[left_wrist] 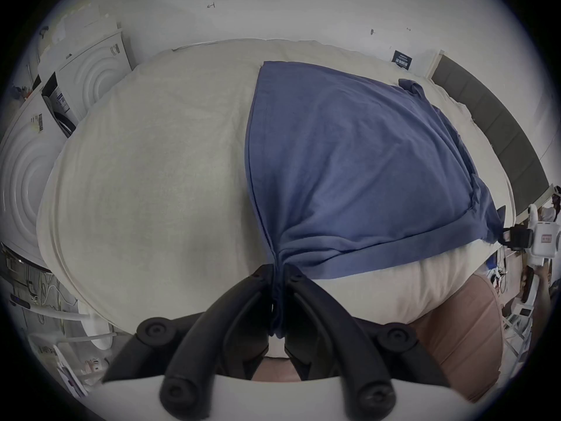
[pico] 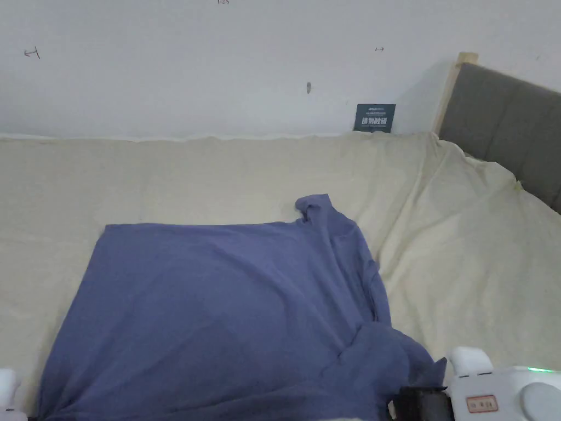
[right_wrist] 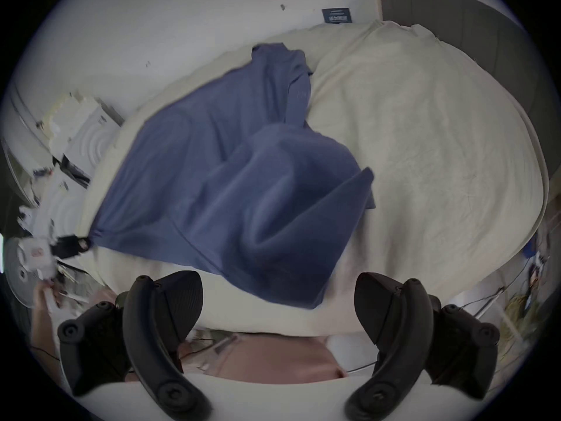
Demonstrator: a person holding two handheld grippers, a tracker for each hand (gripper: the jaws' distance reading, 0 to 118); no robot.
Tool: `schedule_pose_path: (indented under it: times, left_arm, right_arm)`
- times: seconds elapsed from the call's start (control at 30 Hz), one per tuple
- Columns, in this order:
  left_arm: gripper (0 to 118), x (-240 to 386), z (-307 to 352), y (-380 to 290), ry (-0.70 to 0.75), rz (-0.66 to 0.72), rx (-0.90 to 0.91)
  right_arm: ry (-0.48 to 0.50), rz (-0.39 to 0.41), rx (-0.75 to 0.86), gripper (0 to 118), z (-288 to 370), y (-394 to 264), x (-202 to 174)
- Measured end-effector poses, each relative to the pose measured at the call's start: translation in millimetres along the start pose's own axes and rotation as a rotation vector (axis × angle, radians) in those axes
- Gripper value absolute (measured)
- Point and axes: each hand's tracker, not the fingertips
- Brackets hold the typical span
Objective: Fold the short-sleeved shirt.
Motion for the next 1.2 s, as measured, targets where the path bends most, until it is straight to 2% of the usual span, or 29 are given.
schedule_pose_path:
  times: [0.07,0.1,0.13,0.2,0.23,0.33,0.43,0.77,0.9,1.0,1.2]
  left_arm:
    - [8,0.9,-0.3,0.4,0.0,-0.003,-0.004]
    - [8,1.4,-1.1,0.9,0.001,-0.006,-0.009]
    - [8,1.5,-3.0,1.1,0.005,-0.006,-0.014]
    - [8,0.0,-3.7,0.6,0.01,-0.003,-0.018]
    - [8,-1.6,-3.9,0.3,0.01,0.0,-0.021]
    - [8,-2.3,-2.5,-0.6,0.003,0.016,-0.026]
    - [8,1.4,4.8,-2.2,-0.003,0.016,-0.027]
    - [8,-4.8,36.1,9.2,-0.078,0.064,-0.019]
    - [8,-14.2,37.3,39.9,-0.132,0.093,-0.093]
    - [8,-20.7,29.1,77.7,-0.157,0.103,-0.121]
    - [8,-23.6,-19.6,162.3,-0.17,0.124,-0.178]
  right_arm:
    - [-0.029,0.058,0.021,99,-6.5,3.7,-4.3]
    - [-0.035,0.076,0.035,87,-9.1,4.3,-7.0]
    - [-0.032,0.077,0.04,68,-9.7,4.6,-8.1]
    - [-0.046,0.092,0.061,10,-6.7,3.6,-9.6]
    - [-0.063,0.1,0.088,10,-1.5,0.2,-10.8]
    - [0.013,0.099,0.109,10,18.1,-2.3,-8.6]
    - [0.014,0.116,0.145,10,35.4,-6.5,-10.8]
    - [0.05,0.097,0.222,10,76.7,-0.6,-12.5]
    - [0.039,0.115,0.174,10,83.0,32.3,-15.5]
    - [-0.001,0.176,0.136,10,77.9,77.5,-25.0]
    - [-0.073,0.217,0.005,10,21.8,183.4,-44.2]
